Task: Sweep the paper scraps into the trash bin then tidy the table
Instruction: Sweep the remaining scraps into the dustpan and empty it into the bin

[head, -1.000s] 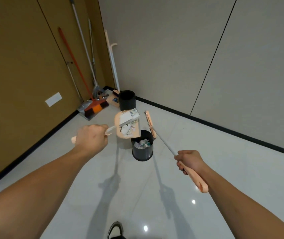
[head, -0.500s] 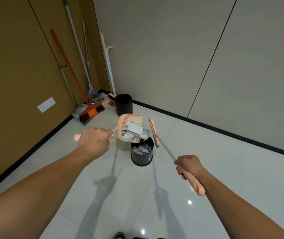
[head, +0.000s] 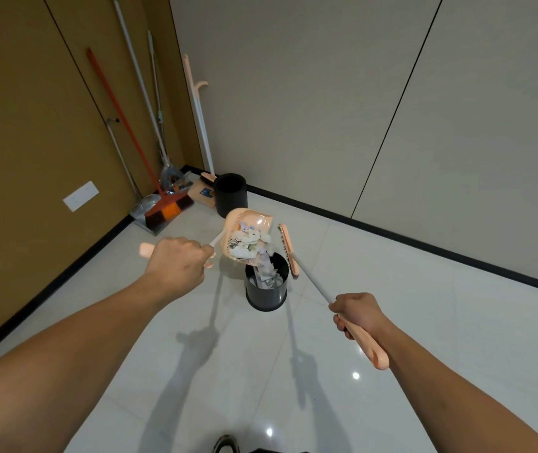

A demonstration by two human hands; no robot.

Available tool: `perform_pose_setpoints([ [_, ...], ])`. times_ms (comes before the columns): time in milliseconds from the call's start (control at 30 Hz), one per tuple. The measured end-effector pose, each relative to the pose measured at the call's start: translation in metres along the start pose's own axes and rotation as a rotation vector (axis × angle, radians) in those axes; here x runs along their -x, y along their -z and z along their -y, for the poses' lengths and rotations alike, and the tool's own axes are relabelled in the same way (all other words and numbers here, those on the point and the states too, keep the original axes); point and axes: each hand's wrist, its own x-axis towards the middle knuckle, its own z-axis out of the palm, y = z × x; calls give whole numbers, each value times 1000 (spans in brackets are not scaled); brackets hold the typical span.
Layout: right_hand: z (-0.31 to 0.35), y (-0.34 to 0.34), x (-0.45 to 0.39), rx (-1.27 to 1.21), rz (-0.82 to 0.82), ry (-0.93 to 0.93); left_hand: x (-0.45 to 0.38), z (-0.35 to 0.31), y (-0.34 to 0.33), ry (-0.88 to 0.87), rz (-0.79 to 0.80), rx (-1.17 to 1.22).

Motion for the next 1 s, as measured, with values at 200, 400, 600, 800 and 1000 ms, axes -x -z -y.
perform_pose_setpoints([
  [200, 0, -2, 1, -18, -8, -6, 3, -2, 0, -38, 23, -48],
  [400, -2, -2, 4, -41, -10, -18, 4, -2, -8, -81, 45, -98],
  [600, -7, 4, 7, -45, -24, -40, -4, -5, -10, -120, 38, -101],
  [800, -15, 11, 5, -55, -46, -49, -9, -3, -13, -124, 39, -94],
  [1000, -18, 12, 2, -58, -55, -46, -11, -3, -10, -238, 48, -165],
])
